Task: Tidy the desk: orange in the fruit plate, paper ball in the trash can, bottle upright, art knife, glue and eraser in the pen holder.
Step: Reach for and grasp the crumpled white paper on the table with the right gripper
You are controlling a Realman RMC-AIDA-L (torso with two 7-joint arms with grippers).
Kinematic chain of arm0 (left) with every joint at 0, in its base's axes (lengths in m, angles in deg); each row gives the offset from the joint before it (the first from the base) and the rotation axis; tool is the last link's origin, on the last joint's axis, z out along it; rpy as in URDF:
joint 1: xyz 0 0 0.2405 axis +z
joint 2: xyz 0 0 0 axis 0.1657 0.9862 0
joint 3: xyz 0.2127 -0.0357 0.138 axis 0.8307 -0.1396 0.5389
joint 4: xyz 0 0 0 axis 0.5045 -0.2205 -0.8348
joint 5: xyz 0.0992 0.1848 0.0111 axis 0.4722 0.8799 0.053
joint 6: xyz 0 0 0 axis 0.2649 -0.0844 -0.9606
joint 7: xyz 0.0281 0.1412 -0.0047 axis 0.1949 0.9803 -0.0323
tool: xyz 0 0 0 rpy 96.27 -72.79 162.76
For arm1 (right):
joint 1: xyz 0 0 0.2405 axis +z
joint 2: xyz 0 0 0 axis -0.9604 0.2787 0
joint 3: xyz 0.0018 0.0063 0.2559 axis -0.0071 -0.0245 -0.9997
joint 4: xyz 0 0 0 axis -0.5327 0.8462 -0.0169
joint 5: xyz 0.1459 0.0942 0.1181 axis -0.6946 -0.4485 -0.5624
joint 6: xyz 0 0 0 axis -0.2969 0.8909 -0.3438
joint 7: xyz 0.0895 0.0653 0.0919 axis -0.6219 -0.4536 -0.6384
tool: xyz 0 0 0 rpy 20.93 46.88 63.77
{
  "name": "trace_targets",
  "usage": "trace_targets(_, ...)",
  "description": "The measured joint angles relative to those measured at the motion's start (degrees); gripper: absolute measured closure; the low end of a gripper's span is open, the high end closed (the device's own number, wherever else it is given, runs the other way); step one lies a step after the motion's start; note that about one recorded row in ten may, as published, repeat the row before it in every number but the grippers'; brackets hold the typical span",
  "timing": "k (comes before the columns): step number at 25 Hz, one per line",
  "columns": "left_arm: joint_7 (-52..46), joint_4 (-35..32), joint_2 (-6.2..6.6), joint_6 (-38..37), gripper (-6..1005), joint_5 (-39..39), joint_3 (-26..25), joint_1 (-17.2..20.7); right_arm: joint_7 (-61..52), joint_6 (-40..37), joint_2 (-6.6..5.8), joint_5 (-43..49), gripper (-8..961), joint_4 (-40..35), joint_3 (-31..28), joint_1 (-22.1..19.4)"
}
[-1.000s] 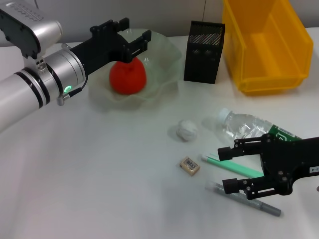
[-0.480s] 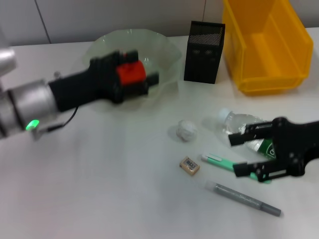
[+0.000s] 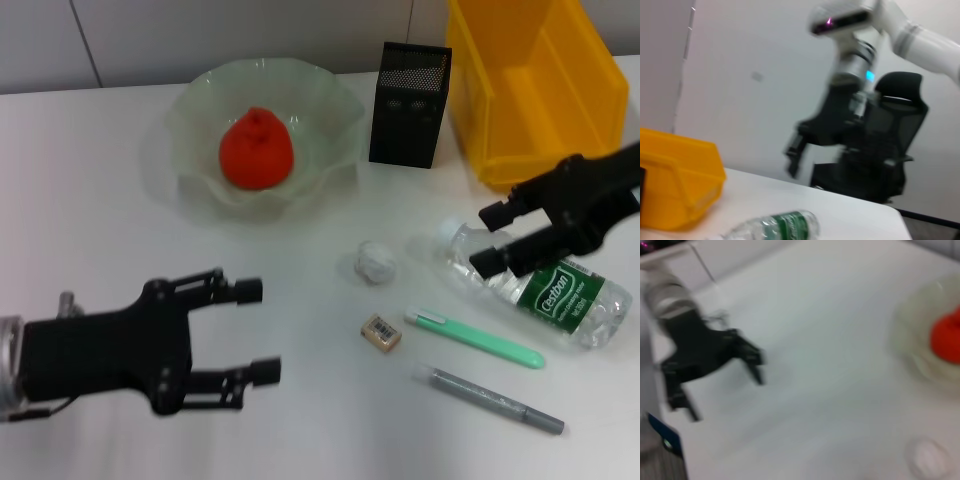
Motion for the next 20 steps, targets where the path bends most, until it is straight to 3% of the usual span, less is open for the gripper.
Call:
trace_targets(4,-0.4,0.2,0.53,-2.0,153,2.6,-0.1,1.1,-7.8,1.2,-1.01,8.5,227,1.3,4.2,6.8)
trace_targets(12,0.3,-0.1,0.12,-3.1,154,8.6,0.0,1.3,-14.0,8.0,-0.42,19.6,228,14.2,12.2,16.9)
trace_targets(15,1.0,0.0,0.32,-3.7,154,8.9,0.0,1.3,-13.8,11.0,-0.03,20.0,228,17.5,13.9,18.0)
trace_targets(20,2.2,0.3,0.49,-4.4,154,9.0,-0.1,1.7,-12.2,15.9,1.63,20.0,228,18.1,20.3,16.9)
